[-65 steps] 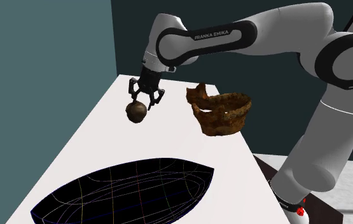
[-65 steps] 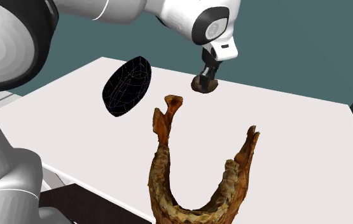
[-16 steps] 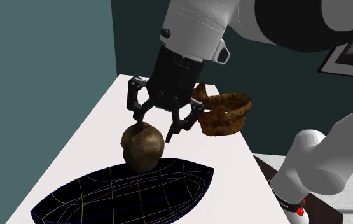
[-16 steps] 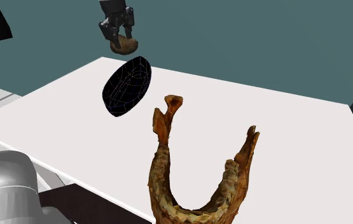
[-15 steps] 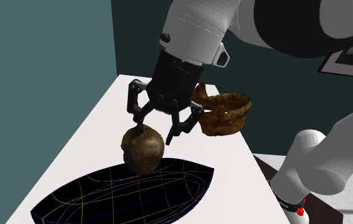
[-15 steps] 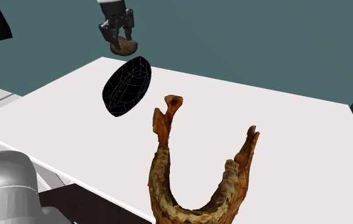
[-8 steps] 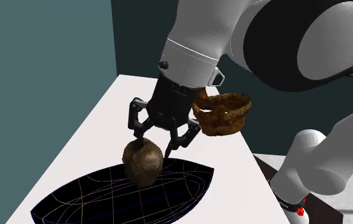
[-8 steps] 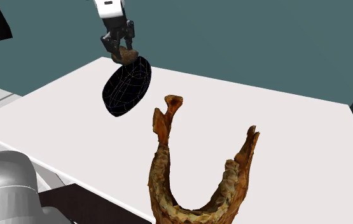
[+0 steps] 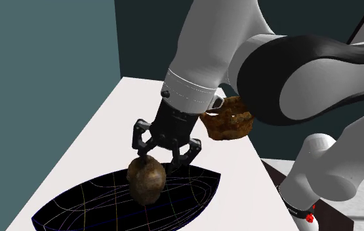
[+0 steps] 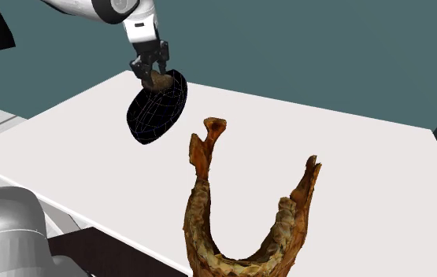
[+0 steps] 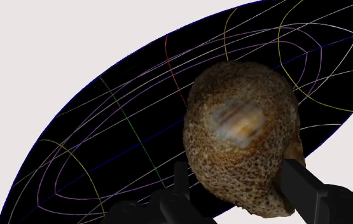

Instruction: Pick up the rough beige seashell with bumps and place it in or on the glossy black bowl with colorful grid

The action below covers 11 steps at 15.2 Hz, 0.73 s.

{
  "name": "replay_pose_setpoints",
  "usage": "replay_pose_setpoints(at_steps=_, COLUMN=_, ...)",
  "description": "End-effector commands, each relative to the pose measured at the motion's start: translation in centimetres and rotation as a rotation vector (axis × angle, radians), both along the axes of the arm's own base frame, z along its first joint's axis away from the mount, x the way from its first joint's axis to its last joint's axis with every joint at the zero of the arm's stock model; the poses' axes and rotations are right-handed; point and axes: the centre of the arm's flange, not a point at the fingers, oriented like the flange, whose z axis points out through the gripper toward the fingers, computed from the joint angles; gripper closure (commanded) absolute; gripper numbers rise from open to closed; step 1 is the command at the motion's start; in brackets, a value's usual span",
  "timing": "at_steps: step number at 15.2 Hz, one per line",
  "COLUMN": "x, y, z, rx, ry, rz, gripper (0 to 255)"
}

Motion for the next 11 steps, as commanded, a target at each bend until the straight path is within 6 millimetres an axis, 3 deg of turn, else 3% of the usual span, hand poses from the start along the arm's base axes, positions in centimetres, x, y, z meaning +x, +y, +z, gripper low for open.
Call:
replay_pose_setpoints(at_steps=1, x=-0.08, y=-0.03, z=-0.61, rx=0.001, ry=-0.001, rz=0.0, gripper=255)
replay_pose_setpoints(at_steps=8, x=-0.08, y=-0.03, z=-0.61, rx=0.001, ry=-0.001, rz=0.0, gripper=255)
replay_pose_setpoints(at_steps=9, x=-0.08, y=-0.02, z=-0.61, rx=0.001, ry=-0.001, rz=0.0, gripper=0)
replay_pose_setpoints(at_steps=11, x=-0.08, y=-0.02, z=-0.61, rx=0.001, ry=-0.001, rz=0.0, gripper=0)
